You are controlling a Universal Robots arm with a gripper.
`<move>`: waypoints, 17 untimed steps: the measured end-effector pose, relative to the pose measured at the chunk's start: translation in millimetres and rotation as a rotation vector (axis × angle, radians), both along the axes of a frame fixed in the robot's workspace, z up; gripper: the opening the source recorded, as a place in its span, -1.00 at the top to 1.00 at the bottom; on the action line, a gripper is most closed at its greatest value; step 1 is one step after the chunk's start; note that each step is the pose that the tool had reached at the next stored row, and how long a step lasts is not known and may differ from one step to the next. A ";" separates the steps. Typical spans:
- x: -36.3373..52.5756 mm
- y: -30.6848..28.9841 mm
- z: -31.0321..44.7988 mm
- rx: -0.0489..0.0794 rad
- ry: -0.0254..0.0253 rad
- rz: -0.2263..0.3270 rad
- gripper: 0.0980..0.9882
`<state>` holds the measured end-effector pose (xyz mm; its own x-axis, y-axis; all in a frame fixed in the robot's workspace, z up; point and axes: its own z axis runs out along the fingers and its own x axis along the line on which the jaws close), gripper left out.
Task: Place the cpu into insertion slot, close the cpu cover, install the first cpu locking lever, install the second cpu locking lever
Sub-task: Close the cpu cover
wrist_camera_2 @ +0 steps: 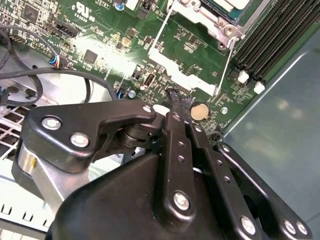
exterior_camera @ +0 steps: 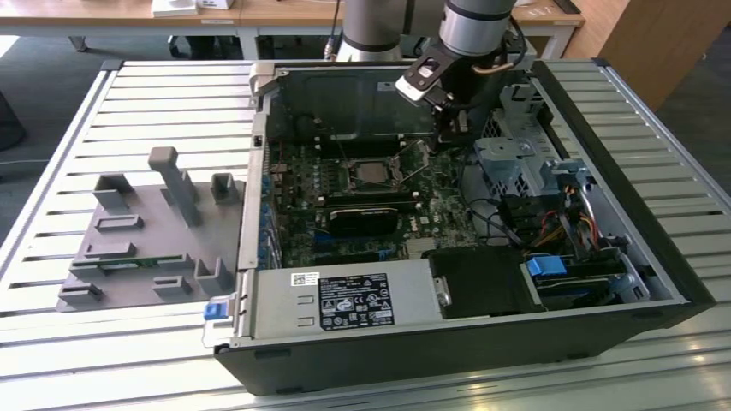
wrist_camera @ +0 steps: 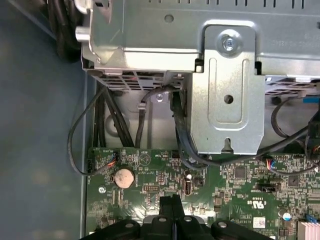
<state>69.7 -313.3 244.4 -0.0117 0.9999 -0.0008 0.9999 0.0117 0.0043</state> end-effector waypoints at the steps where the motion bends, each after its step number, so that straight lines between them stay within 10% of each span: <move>1: -0.8 0.0 -0.1 0.000 0.0000 0.000 0.96; 17: -13.6 0.0 -0.3 0.000 0.0000 0.000 0.96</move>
<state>56.1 -313.3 244.1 -0.0116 0.9999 -0.0007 0.9999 0.0116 0.0043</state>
